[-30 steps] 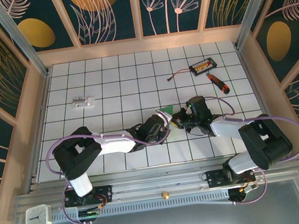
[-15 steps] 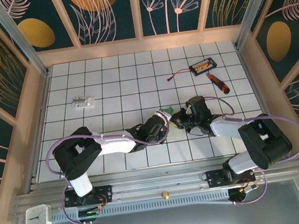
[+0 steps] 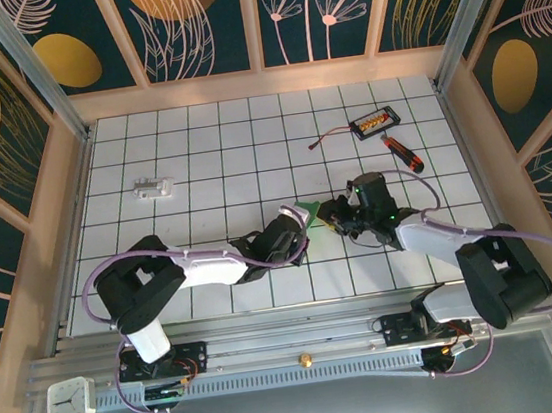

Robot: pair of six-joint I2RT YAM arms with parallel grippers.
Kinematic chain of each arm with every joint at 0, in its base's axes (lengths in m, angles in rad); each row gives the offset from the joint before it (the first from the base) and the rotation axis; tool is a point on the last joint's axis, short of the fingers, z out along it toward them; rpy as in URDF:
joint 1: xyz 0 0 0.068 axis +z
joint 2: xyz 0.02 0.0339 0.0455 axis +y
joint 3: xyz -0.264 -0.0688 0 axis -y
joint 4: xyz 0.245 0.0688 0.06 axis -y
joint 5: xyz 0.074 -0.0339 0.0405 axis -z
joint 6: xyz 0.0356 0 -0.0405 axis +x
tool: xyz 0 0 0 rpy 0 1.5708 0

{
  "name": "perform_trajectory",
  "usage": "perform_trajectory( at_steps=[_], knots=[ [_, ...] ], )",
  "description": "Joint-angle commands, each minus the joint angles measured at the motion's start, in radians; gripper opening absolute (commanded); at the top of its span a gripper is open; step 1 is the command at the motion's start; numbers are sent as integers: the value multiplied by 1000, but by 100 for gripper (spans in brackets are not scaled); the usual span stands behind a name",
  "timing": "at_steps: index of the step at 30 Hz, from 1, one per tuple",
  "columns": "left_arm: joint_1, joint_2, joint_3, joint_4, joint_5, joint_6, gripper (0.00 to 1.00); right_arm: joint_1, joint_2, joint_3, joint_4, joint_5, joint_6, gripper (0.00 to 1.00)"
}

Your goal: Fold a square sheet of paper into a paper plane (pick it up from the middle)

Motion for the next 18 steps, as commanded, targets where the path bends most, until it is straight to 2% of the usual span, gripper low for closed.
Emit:
perform_trajectory(
  at_steps=[1, 10, 18],
  knots=[
    [-1, -30, -20, 63, 14, -67, 0, -31, -38, 52, -117, 67, -148, 30],
    [5, -30, -68, 194, 117, -243, 0, -52, -33, 79, -163, 109, -305, 35],
    [16, -23, -95, 259, 153, -357, 0, -53, -17, 67, -153, 55, -351, 36]
  ],
)
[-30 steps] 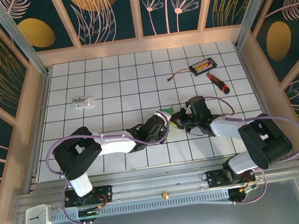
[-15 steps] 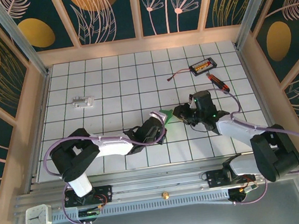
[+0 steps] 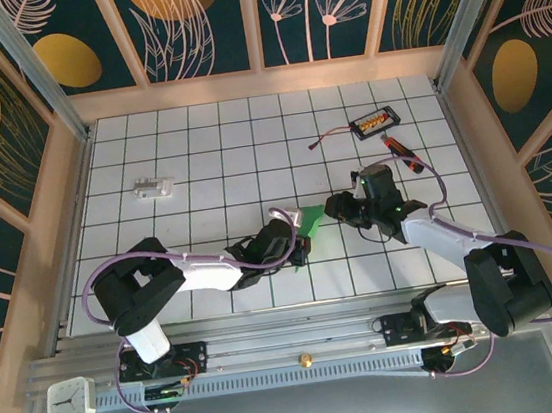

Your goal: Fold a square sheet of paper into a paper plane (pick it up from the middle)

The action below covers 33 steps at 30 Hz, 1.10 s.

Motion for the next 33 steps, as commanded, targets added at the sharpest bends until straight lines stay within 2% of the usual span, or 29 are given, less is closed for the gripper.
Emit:
perform_trajectory(
  at_steps=[1, 7, 14, 22, 30, 33],
  knots=[
    [10, -12, -14, 70, 32, -77, 0, -6, 8, 13, -8, -18, -52, 36],
    [9, 37, -22, 109, 70, -144, 0, -12, 19, 0, -8, -14, -49, 37],
    [9, 53, -6, 95, 77, -121, 0, -24, 129, 27, 29, -52, 0, 44],
    [9, 54, -4, 72, 86, -101, 0, -71, 216, 61, 71, -89, 10, 48],
    [10, 59, -3, 62, 89, -86, 0, -130, 254, 72, 85, -166, 12, 49],
    [10, 56, -3, 64, 89, -86, 0, -140, 270, 74, 83, -185, 13, 44]
  ],
)
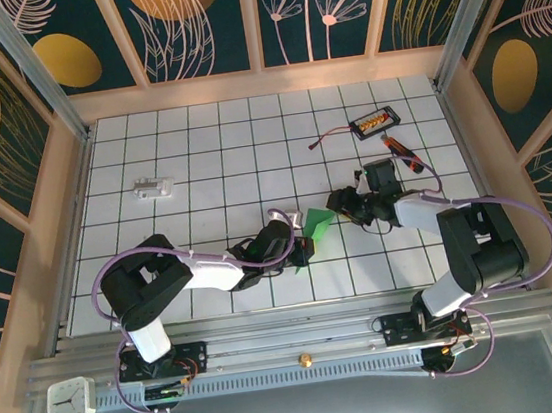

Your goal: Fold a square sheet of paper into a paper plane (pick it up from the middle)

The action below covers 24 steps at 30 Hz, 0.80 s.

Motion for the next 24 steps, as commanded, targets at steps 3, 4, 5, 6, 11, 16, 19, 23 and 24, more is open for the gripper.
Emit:
perform_trajectory(
  at_steps=[3, 4, 5, 6, 11, 16, 19, 23, 24],
  knots=[
    [3, 14, 6, -5, 10, 19, 0, -20, 32, 13, 34, -70, 14, 31],
    [5, 13, 6, -8, 8, 20, 0, -24, 33, 12, 40, -75, 20, 27],
    [5, 11, 6, -9, 7, 21, 0, -28, 36, 12, 41, -77, 19, 23],
    [5, 8, 5, -11, 7, 21, 0, -32, 39, 12, 41, -77, 20, 20],
    [4, 6, 1, -25, 3, 25, 0, -51, 65, 22, 43, -89, 21, 5],
    [4, -3, -17, -1, -5, -7, 0, -68, 96, 38, 36, -81, 4, 4],
    [5, -1, -25, 27, -4, -36, 0, -76, 110, 47, 28, -76, -14, 5],
    [4, 7, -22, 36, 4, -41, 0, -79, 111, 74, -3, -65, -54, 12],
    [4, 7, -22, 36, 4, -39, 0, -79, 113, 82, -15, -69, -65, 15]
  ],
)
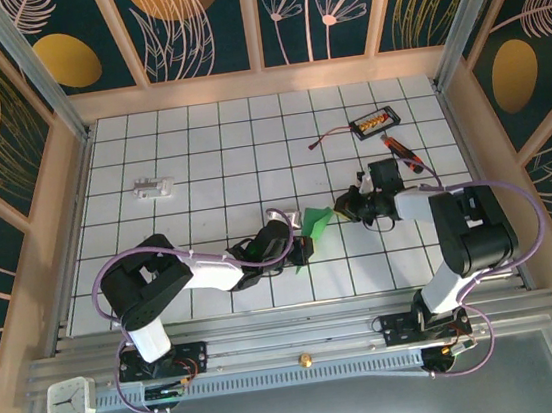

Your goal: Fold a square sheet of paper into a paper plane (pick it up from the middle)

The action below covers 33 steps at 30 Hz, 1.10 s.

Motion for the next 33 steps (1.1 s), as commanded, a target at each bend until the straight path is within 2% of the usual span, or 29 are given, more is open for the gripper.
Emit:
perform_trajectory(
  at_steps=[1, 8, 12, 15, 21, 33],
  knots=[
    [2, 5, -15, 20, 1, -14, 0, -18, 9, 51, -35, 19, -58, 19],
    [3, 18, -4, 3, 12, 0, 0, -43, -15, 80, -80, -11, -102, 45],
    [3, 2, -11, -5, -14, -21, 0, -48, -87, 66, -137, 63, -129, 50],
    [6, -3, -11, 6, -14, -43, 0, -45, -164, 44, -171, 137, -147, 52],
    [26, 3, -37, 102, 59, -132, 0, -7, -259, -11, -179, 182, -134, 53],
    [45, 11, -91, 217, 87, -256, 0, 115, -243, -10, -158, 179, -152, 49]
  ],
)
